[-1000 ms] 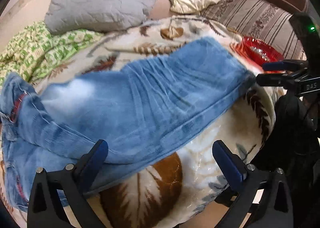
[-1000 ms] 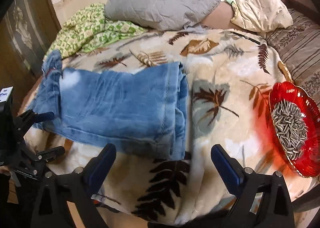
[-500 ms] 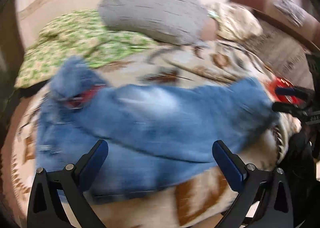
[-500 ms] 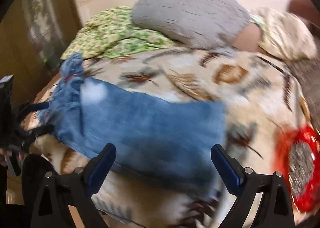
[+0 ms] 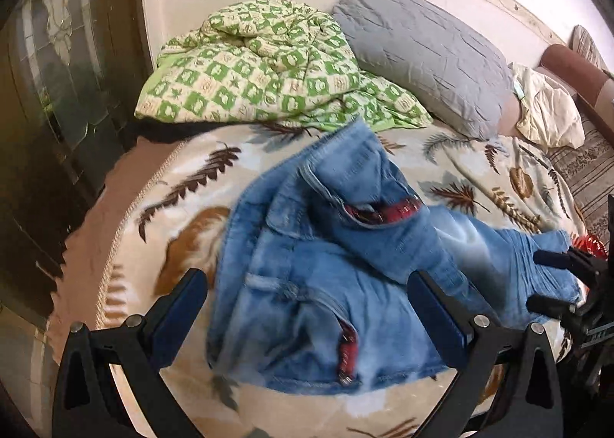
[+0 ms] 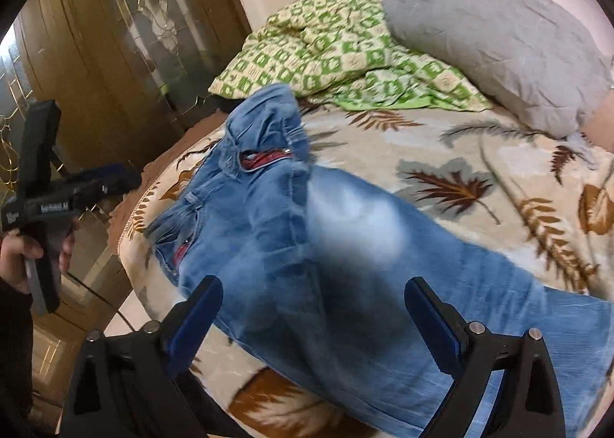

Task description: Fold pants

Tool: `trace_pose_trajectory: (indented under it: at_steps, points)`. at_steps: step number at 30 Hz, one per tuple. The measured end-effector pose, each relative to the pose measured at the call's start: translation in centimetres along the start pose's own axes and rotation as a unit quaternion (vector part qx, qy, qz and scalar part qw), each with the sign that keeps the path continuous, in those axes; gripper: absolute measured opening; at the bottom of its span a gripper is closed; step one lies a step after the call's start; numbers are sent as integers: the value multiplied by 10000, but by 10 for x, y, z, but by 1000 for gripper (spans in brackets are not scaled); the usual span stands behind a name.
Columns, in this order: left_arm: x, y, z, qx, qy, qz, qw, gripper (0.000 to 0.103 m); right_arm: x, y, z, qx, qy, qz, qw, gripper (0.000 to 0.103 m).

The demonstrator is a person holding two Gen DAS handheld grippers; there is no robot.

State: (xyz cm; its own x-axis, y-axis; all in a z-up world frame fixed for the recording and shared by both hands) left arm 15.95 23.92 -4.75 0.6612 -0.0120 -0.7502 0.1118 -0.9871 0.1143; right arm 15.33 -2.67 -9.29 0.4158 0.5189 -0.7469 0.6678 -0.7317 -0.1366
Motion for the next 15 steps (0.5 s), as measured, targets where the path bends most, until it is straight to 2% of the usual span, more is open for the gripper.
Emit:
trace_pose_trajectory:
  at_steps: [4, 10, 15]
  points:
    - [20, 9, -31, 303, -162, 95, 9994, 103, 11, -9, -12, -91, -16, -31, 10000, 97]
    - [73, 42, -89, 573, -734, 214, 9954, 103, 35, -20, -29, 16, -10, -259, 9997, 96]
    - [117, 57, -115, 508, -1380, -14, 9891, 103, 57, -32, -36, -46, -103, -296, 9995, 96]
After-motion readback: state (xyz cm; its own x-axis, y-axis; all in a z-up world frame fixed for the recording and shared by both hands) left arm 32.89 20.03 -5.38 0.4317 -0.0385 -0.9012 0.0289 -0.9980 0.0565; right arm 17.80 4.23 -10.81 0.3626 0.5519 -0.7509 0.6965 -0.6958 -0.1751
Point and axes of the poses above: each gripper's, at about its wrist camera, not at the fingertips, and x roughly the way its jaws point, y to its right, z to its underside, the point moved 4 cm from there along x, roughly the way its jaws point, and after that the axes turned 10 degrees about -x, right-handed, at the moved point
